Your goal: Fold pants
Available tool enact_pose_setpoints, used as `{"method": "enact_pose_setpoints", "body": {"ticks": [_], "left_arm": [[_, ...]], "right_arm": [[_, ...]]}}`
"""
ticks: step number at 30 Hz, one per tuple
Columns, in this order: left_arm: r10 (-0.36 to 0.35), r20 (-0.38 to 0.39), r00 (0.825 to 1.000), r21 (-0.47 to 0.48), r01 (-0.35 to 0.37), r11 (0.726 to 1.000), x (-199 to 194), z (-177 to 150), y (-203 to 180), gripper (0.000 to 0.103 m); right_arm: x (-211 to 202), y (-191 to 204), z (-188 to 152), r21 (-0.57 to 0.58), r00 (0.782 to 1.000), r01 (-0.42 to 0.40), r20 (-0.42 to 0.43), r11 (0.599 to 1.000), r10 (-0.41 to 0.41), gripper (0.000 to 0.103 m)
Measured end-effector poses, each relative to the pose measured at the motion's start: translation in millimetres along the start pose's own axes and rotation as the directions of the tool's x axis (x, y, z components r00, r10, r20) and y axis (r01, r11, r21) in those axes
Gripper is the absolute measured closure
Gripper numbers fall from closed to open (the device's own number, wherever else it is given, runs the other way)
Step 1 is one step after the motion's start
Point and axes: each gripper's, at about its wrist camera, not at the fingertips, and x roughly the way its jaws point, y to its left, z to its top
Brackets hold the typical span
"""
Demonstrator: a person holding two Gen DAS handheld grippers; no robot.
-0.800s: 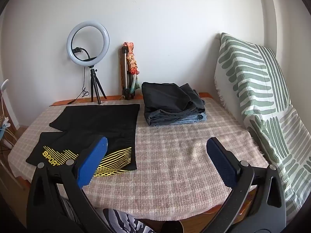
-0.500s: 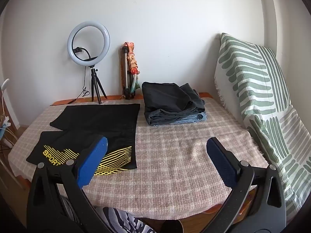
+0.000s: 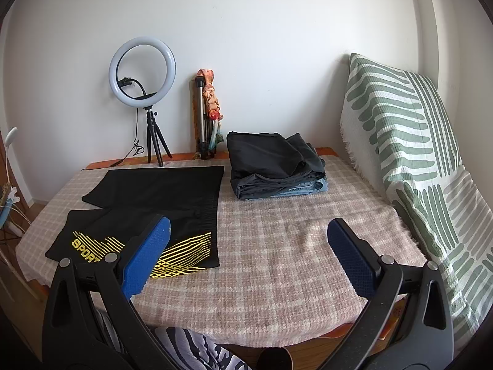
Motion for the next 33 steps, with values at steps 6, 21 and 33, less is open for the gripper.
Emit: {"method": "enact_pose_setpoints", "body": {"ticks": [6,21,33], "left_arm": [[0.002,0.004,1.000,-0.001,-0.002,1.000,-1.3,0.3,-0.5,0.001],[-0.001,0.007,1.000,0.000,0.001,1.000,-1.6,-0.5,-0.1,0.001],[-0.004,0.007,1.000,0.007,0.004,1.000,-0.3,-1.9,-3.0,0.001]], "right_arm": [[-0.3,-0.7,-0.9,0.000,1.000,0.000,0.004,1.000,0.000,0.000],[-4.3,4.8,3.1,-0.004,1.000,-0.007,0.004,1.000,0.007,0.000],[-3.8,6.2,3.1,-0.005,1.000,-0.006,0.007,1.000,0.006,0.000]]}}
